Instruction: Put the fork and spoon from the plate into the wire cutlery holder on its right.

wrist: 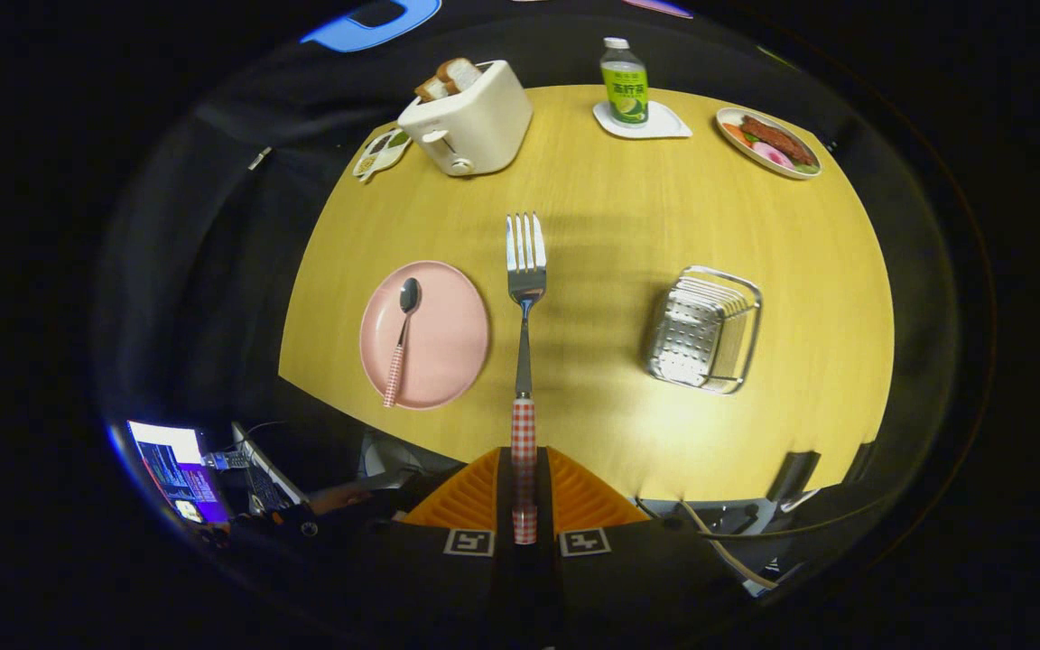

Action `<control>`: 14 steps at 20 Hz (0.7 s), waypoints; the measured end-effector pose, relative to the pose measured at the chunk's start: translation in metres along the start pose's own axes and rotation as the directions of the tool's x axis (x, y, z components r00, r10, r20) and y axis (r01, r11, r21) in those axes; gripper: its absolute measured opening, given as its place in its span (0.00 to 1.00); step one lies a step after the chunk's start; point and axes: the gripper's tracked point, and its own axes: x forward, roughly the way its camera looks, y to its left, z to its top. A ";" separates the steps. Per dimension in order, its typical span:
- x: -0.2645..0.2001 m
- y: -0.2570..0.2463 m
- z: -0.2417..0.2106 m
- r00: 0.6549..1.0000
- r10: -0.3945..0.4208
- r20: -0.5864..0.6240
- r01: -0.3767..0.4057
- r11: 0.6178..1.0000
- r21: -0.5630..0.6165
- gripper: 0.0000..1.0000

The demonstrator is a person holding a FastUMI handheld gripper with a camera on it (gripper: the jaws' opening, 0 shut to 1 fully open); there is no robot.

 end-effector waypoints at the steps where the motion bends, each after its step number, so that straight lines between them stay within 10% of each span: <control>1: -0.009 -0.017 -0.003 1.000 -0.014 -0.026 0.014 1.000 0.007 0.11; 9: -0.029 -0.084 -0.018 0.950 -0.073 -0.304 0.069 0.997 -0.023 0.11; 14: -0.017 -0.106 -0.024 0.855 -0.121 -0.505 0.102 0.993 -0.065 0.11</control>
